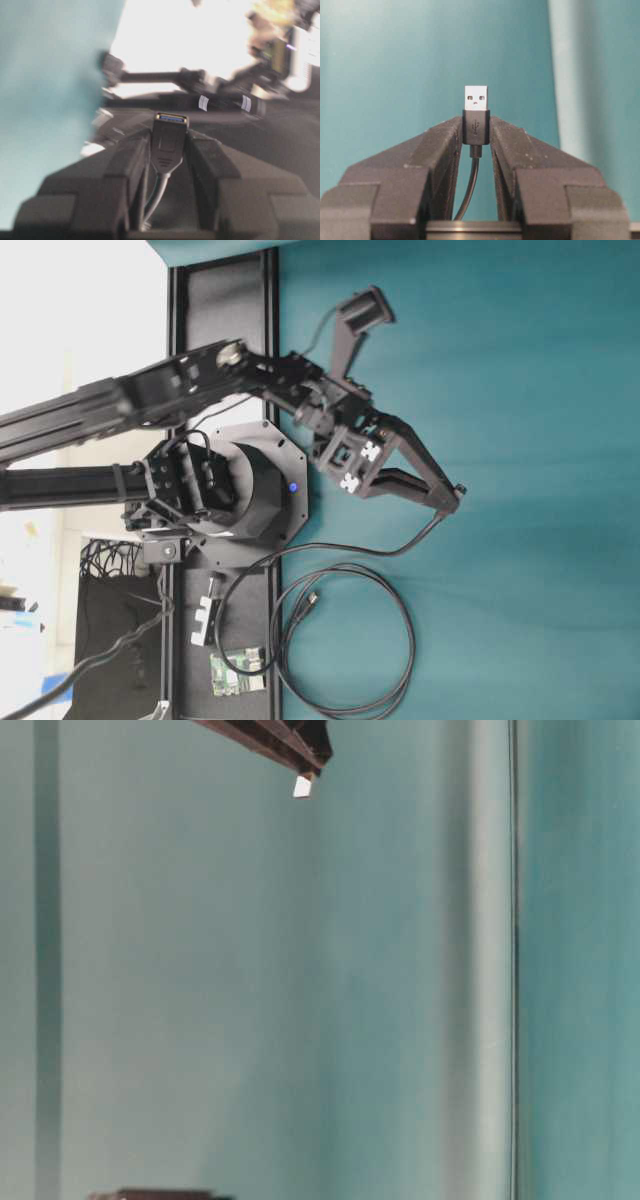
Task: Insert the USB using both arms.
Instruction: 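Lift both cable ends and bring them together above the table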
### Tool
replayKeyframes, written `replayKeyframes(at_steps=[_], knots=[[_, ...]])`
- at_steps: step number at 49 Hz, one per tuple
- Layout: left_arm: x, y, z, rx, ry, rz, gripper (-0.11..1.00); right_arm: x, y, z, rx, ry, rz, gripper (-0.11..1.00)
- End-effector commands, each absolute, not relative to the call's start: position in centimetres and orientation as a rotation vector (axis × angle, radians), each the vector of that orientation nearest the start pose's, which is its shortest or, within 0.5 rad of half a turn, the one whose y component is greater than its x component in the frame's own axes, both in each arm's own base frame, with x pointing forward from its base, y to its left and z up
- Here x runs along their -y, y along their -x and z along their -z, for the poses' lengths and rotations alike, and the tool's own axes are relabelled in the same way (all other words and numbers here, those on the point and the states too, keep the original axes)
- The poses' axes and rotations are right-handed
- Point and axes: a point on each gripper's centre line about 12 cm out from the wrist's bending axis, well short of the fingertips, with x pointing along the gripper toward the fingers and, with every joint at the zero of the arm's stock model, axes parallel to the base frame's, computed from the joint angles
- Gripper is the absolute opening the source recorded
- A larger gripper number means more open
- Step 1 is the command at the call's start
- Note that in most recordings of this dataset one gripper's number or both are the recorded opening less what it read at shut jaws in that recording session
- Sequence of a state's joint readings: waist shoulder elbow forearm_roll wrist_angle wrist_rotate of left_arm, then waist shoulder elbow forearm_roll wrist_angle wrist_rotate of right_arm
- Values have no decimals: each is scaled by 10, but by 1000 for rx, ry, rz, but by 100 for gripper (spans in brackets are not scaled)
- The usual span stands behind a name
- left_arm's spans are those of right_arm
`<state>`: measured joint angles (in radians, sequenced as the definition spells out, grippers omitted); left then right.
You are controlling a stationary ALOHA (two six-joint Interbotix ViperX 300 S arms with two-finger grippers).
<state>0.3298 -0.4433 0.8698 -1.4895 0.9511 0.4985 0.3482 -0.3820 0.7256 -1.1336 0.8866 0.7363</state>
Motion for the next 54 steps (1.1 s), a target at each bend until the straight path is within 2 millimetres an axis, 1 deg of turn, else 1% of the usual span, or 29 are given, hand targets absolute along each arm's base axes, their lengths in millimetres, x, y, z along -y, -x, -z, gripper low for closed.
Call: replayKeyframes(at_steps=[1, 7, 12, 17, 24, 28, 32, 36, 40, 46, 49, 54], knots=[[3, -284, -260, -676, 1278, 473, 27, -21, -293, -273, -716, 650, 344, 22], [-2, -305, -245, -679, 1286, 606, 27, -26, -293, -276, -695, 703, 338, 22], [-6, -326, -238, -699, 1283, 693, 27, -30, -294, -275, -699, 749, 346, 22], [-14, -348, -237, -701, 1283, 752, 27, -32, -294, -269, -745, 823, 362, 22], [-25, -376, -237, -696, 1279, 821, 27, -38, -295, -258, -828, 974, 361, 22], [-32, -386, -235, -692, 1286, 827, 27, -45, -299, -255, -841, 1025, 338, 22], [-39, -392, -233, -690, 1287, 826, 27, -52, -305, -258, -832, 1032, 328, 22], [-42, -395, -230, -693, 1290, 820, 27, -58, -310, -264, -815, 1031, 329, 22], [-43, -396, -229, -694, 1293, 828, 27, -65, -317, -271, -781, 1085, 349, 22], [-42, -396, -225, -708, 1310, 849, 27, -68, -327, -283, -714, 1189, 407, 22], [-42, -396, -225, -708, 1313, 855, 27, -71, -333, -283, -688, 1230, 413, 22], [-42, -397, -225, -712, 1315, 866, 27, -73, -337, -277, -681, 1275, 409, 22]])
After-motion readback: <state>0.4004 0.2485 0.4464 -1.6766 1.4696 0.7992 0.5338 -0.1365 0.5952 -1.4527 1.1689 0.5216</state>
